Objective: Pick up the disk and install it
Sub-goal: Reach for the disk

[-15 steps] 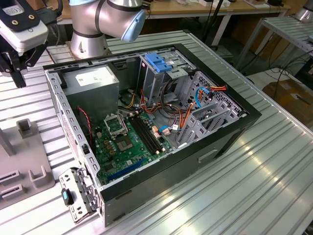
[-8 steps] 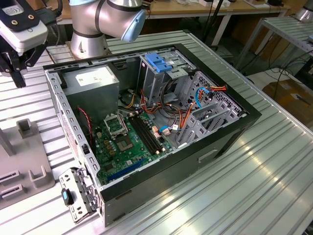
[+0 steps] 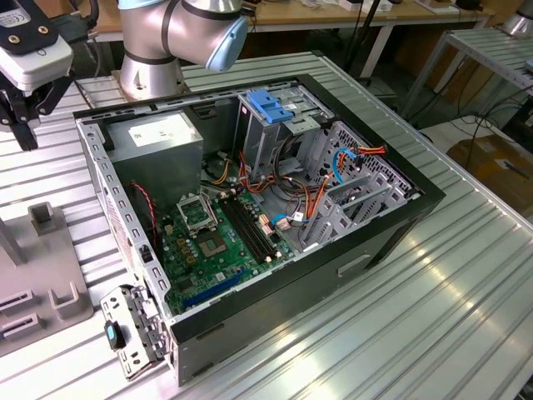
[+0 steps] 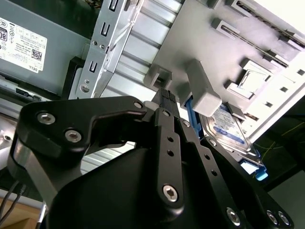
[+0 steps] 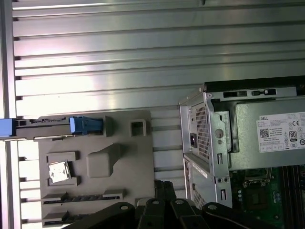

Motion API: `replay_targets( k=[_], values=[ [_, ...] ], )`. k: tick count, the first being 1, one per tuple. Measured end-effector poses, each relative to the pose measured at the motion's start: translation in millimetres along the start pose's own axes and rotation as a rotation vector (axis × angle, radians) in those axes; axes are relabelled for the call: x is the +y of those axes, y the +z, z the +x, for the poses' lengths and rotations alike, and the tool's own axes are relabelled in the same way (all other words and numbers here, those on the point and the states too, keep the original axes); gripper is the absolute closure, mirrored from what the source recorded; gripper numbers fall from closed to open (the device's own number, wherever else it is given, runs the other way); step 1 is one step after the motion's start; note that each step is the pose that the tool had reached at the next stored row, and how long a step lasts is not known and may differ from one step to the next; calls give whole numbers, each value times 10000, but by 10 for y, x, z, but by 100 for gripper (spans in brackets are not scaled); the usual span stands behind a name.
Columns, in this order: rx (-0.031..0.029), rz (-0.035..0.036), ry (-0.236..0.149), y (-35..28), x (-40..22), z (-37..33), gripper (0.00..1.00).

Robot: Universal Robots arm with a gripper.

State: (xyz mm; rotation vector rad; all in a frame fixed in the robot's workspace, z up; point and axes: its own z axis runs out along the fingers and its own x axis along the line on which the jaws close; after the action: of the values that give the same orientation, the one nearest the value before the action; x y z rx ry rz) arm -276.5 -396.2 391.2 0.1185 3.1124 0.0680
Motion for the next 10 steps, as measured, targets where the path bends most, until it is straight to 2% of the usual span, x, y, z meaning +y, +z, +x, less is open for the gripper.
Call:
replay_targets(
  k=[10],
  values=[
    [0, 1, 0, -1, -3, 43, 89]
  ],
)
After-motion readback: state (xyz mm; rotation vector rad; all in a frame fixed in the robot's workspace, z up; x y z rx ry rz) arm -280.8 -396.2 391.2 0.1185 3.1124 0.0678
